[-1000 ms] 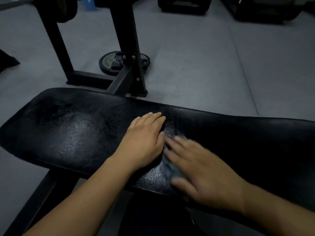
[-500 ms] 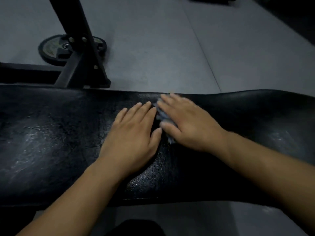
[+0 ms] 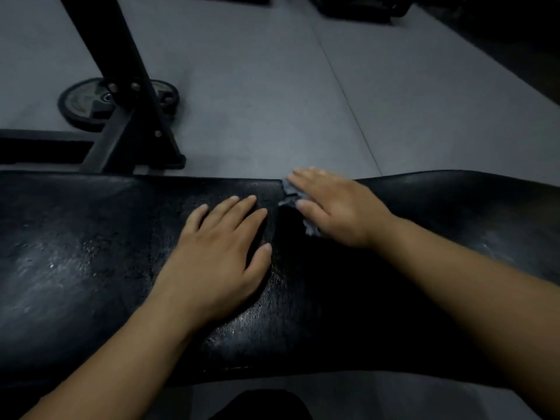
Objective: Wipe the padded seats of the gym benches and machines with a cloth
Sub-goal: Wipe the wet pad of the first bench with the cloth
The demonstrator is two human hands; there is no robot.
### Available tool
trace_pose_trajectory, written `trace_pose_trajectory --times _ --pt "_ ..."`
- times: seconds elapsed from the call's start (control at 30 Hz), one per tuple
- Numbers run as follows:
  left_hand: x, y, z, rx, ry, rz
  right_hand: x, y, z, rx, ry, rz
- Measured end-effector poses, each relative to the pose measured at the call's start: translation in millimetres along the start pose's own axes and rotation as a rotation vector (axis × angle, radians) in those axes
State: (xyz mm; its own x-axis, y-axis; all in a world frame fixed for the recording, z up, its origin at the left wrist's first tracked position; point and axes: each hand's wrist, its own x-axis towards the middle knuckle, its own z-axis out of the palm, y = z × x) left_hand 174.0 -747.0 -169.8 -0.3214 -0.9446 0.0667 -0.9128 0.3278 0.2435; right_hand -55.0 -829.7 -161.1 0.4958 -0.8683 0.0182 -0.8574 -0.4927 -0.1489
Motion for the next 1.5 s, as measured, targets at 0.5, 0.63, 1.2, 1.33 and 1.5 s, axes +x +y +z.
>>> trace_pose_trajectory --times 0.5,0.63,1.2,1.33,1.5 --pt "-29 85 -16 -0.002 0.018 -0.105 -142 -12 -8 -0.097 -0.145 -0.374" --pt "-58 62 -19 0.008 0.077 -0.276 -59 -31 -2 -0.055 -0.059 -0.255" --pt "-123 -31 -38 -0.114 0.179 -0.458 62 -124 18 -0.036 -0.001 -0.174" --pt "-125 -44 -32 -0.133 0.188 -0.455 79 -175 34 -0.054 0.015 -0.227" --pt "-113 -54 -33 -0.198 0.244 -0.432 6 -205 31 -0.014 -0.024 -0.492"
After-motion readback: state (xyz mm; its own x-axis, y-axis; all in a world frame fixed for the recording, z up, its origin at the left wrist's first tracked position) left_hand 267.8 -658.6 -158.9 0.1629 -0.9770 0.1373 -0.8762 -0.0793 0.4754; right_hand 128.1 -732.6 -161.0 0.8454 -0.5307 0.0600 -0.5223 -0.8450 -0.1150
